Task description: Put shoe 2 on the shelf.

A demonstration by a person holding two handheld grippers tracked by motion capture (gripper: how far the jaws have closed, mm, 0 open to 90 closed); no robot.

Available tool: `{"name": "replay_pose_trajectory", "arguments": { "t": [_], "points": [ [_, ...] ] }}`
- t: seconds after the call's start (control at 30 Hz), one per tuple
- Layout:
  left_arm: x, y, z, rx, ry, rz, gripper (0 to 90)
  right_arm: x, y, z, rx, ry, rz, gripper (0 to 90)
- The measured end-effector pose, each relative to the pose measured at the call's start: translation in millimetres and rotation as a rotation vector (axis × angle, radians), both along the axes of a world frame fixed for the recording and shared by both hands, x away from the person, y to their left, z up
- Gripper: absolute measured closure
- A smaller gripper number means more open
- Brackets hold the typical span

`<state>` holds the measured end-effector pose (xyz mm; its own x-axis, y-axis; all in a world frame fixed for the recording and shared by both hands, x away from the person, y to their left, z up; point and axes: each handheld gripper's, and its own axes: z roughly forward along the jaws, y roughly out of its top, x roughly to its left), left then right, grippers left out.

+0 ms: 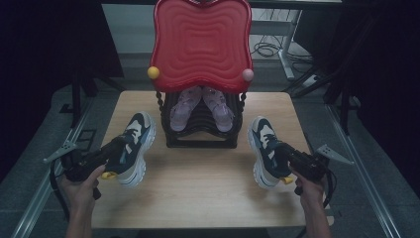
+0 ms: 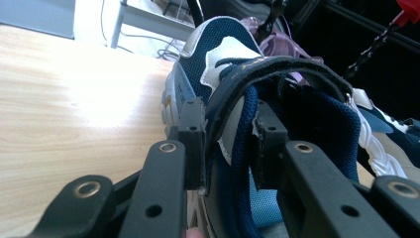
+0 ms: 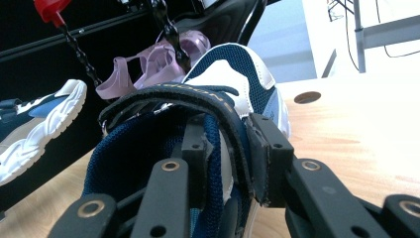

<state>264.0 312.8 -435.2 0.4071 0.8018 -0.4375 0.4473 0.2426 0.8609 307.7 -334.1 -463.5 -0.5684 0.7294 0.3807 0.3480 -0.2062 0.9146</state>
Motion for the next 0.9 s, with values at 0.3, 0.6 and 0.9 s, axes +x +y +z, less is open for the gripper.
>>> {"name": "replay_pose_trajectory", "arguments": {
  "t": [0.3, 0.6, 0.9],
  "points": [
    [10.7, 7.3, 15.9, -0.016, -0.034, 0.006, 72.0, 10.5, 2.8, 14.0, 0.007, -0.027, -0.012, 70.6],
    [23.6, 5.0, 31.3, -0.019, -0.058, 0.005, 72.0, 23.9, 4.3, 31.7, 0.030, -0.058, -0.027, 70.6],
    [37.0, 5.2, 51.6, -0.006, -0.085, 0.010, 72.0, 32.5, 2.8, 56.4, 0.049, -0.096, -0.034, 70.6]
  ]
}}
